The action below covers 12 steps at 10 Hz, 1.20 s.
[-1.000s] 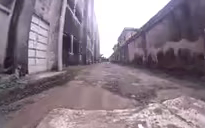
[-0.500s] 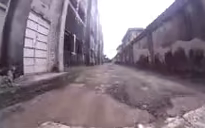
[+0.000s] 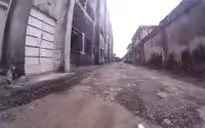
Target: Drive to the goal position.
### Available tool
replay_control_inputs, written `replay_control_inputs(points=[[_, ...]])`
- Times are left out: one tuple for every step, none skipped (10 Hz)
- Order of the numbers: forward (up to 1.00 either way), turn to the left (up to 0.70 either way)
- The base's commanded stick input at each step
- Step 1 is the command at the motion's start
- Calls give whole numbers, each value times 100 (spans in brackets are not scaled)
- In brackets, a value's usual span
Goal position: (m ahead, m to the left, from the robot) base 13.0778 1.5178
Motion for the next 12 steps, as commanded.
replay_control_inputs(points=[[70, 0], [70, 0], [70, 0], [70, 0], [70, 0], [70, 0], [70, 0], [70, 0], [70, 0], [70, 0], [70, 0], [70, 0]])
